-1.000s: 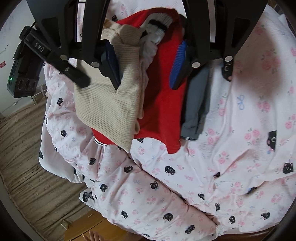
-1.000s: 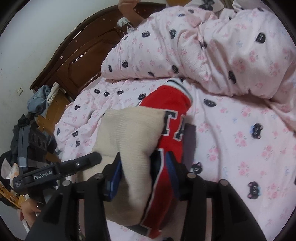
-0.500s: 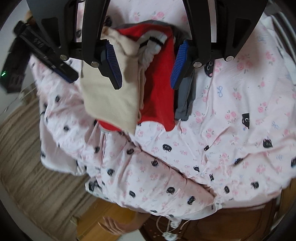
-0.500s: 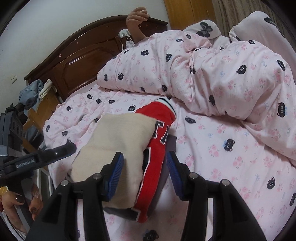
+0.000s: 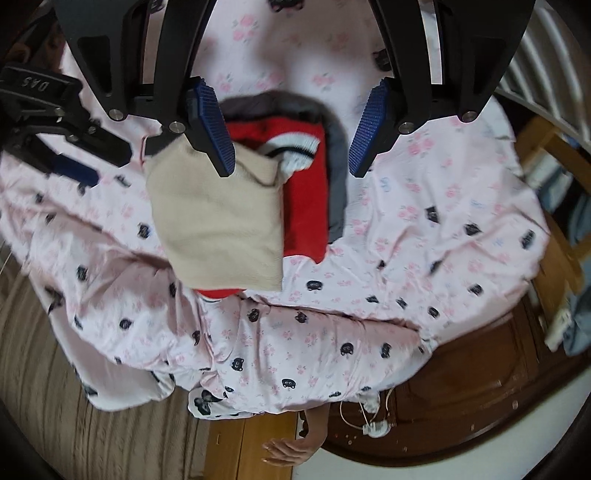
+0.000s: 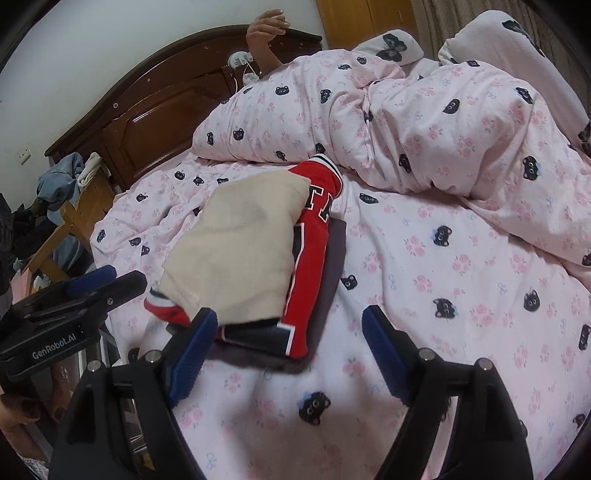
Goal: Fold clothes
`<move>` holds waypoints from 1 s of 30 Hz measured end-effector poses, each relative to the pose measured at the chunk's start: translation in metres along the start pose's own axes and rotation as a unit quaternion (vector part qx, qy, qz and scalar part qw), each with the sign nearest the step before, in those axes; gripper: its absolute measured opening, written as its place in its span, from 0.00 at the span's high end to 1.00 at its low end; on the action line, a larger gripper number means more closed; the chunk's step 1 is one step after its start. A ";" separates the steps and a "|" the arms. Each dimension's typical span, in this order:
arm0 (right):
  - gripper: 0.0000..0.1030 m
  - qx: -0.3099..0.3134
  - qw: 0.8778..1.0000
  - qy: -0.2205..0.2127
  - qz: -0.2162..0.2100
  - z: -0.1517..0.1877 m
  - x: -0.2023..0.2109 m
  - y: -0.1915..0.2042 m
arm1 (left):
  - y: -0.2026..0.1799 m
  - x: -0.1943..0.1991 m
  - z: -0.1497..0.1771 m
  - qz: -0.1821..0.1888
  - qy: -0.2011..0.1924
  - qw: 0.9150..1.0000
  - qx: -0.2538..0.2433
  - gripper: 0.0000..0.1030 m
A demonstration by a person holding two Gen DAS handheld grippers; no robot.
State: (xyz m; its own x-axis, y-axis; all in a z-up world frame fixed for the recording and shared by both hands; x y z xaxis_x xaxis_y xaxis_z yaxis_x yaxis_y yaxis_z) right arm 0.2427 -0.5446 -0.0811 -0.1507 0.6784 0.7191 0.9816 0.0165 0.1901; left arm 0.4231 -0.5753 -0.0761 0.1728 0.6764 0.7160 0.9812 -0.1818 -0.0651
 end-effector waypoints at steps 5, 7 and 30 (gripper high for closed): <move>0.18 0.009 1.000 0.003 0.006 0.012 0.012 0.008 | 0.001 0.006 0.018 -0.009 0.018 1.000 0.002 0.43; 0.18 0.017 1.000 0.006 0.010 0.017 0.015 0.012 | 0.001 0.010 0.022 -0.014 0.019 1.000 0.001 0.43; 0.18 0.034 0.999 0.007 0.007 0.034 0.039 0.028 | -0.004 0.024 0.038 -0.055 0.019 0.998 -0.022 0.42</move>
State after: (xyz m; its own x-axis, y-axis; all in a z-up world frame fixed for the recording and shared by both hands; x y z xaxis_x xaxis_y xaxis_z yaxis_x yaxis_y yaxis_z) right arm 0.2680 -0.4923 -0.0705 -0.1381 0.6679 0.7314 0.9893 0.0577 0.1342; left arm 0.4268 -0.5309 -0.0852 0.0594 0.6669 0.7428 0.9891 -0.1398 0.0464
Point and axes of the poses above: each gripper's, at about its wrist camera, not at the fingertips, and x roughly against the way its jaws point, y to its left, z to its underside, the point moved 9 cm from there along -x, roughly the way its jaws point, and after that the axes turned 1 degree about z, right-handed, at the moved point
